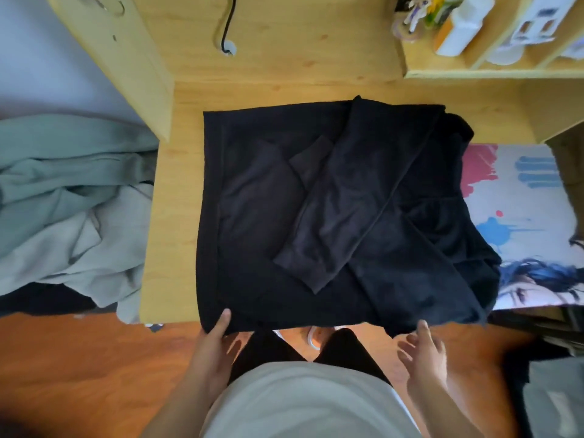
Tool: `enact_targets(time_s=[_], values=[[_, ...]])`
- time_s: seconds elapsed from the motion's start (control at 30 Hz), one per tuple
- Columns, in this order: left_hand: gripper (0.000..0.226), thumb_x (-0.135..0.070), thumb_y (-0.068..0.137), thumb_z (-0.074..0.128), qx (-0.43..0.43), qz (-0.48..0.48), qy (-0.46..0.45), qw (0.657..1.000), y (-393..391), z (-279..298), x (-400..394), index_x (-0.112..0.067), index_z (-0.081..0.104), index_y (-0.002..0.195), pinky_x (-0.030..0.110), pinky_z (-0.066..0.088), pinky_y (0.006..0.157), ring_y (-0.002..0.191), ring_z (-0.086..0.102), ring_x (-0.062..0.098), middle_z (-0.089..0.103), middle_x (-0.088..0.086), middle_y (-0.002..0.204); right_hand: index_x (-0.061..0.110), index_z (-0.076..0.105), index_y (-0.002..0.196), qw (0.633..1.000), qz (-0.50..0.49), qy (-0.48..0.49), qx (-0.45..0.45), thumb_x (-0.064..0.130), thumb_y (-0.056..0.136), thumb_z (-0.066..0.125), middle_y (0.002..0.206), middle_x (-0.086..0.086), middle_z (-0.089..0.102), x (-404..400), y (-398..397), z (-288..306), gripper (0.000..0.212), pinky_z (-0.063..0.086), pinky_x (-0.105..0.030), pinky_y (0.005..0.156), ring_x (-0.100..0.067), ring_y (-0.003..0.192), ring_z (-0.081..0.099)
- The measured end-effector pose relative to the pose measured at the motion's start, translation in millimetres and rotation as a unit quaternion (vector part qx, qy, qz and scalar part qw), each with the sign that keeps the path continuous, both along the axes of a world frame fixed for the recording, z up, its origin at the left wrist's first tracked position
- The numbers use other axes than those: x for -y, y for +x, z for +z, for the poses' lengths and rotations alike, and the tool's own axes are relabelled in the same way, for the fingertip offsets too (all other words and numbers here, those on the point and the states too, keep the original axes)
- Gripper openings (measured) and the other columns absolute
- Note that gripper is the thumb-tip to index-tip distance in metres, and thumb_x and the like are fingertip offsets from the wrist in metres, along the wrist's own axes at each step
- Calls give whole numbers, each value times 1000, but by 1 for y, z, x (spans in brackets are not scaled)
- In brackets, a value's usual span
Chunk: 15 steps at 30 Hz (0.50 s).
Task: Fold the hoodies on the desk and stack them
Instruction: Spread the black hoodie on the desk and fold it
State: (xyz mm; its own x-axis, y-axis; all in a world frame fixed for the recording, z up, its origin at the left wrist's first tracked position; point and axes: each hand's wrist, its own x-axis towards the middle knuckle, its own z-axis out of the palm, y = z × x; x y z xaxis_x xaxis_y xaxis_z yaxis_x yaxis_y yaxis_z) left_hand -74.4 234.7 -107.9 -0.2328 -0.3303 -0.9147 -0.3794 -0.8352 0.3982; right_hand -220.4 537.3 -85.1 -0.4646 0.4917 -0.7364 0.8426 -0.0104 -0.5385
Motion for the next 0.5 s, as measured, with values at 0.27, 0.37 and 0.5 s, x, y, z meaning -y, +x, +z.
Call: enact_targets(time_s=[0.27, 0.37, 0.5], values=[[27, -21, 101, 63, -41, 106, -66, 991, 13, 22, -10, -21, 57, 127, 42, 54, 91, 108, 68, 22, 77, -2, 107, 16, 51, 144, 943, -96, -314, -49, 41, 35, 99, 140, -9, 60, -75, -47, -26, 122, 42, -45, 110, -31, 129, 56], [26, -32, 101, 62, -92, 181, -66, 977, 10, 28, -20, -23, 59, 125, 43, 51, 102, 116, 66, 22, 70, 1, 123, 14, 48, 146, 934, -93, -343, -38, 24, 31, 102, 138, -13, 61, -90, -54, -35, 127, 57, -42, 87, -32, 123, 61], [15, -16, 102, 60, -67, 144, -44, 986, -2, 22, -36, -19, 60, 117, 37, 56, 82, 109, 65, 22, 67, 5, 122, 15, 52, 141, 926, -119, -354, -58, 13, 57, 93, 132, -13, 64, -87, -53, -8, 93, 55, -42, 85, -30, 118, 62]])
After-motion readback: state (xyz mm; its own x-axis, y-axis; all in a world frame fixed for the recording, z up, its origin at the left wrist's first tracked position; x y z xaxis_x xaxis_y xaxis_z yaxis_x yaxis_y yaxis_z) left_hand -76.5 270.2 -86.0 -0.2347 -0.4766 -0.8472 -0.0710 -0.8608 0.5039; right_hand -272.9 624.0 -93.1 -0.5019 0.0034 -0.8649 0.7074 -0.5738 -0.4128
